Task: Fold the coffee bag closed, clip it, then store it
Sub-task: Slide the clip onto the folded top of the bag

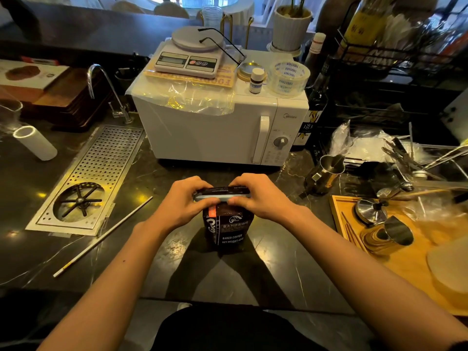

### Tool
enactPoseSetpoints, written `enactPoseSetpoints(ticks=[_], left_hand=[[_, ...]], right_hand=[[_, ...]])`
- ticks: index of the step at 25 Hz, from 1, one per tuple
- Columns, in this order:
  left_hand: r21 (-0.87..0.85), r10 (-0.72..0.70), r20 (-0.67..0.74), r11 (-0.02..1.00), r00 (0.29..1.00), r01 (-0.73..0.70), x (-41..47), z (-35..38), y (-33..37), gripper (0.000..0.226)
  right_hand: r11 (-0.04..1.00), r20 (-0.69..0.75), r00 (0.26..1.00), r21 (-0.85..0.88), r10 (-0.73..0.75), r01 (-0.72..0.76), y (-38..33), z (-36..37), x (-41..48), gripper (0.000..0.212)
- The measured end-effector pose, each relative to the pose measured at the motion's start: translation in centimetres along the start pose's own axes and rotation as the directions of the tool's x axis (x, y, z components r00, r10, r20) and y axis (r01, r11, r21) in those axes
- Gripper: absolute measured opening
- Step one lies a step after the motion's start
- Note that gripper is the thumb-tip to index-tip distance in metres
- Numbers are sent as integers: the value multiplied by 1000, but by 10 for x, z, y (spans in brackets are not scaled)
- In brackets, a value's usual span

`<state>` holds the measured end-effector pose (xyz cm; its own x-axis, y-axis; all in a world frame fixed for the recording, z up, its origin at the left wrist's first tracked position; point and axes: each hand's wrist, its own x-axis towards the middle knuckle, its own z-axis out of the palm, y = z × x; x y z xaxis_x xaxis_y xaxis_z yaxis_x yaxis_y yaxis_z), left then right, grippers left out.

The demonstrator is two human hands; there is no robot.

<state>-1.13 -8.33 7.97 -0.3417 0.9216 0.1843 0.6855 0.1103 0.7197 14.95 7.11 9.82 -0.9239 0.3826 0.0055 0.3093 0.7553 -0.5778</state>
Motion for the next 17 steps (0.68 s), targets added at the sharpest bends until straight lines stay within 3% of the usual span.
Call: enactPoseSetpoints(ticks=[2,6,9,13,17], left_hand=[[-15,-18,-31,1000,999,18,-3,3,-2,21],[-27,-40,-44,999,998,39,-2,5,-2,21],[-76,-74,-43,995,996,71,-4,5,-5,23],[-229,-157,-104,965,982,130,-10,12,-7,23],[-502,-350,-150,833,924,234,-18,26,-9,23]], right_hand=[[997,-19,999,77,26,-25,10,-1,-7,30],[968,-189,976,243,108,-60,18,10,-19,25],[946,-196,967,310,164,-98,20,11,-17,25],[886,-215,947,447,237,-120,28,12,-23,23],[832,-244,928,544,283,-111,31,23,-28,23]])
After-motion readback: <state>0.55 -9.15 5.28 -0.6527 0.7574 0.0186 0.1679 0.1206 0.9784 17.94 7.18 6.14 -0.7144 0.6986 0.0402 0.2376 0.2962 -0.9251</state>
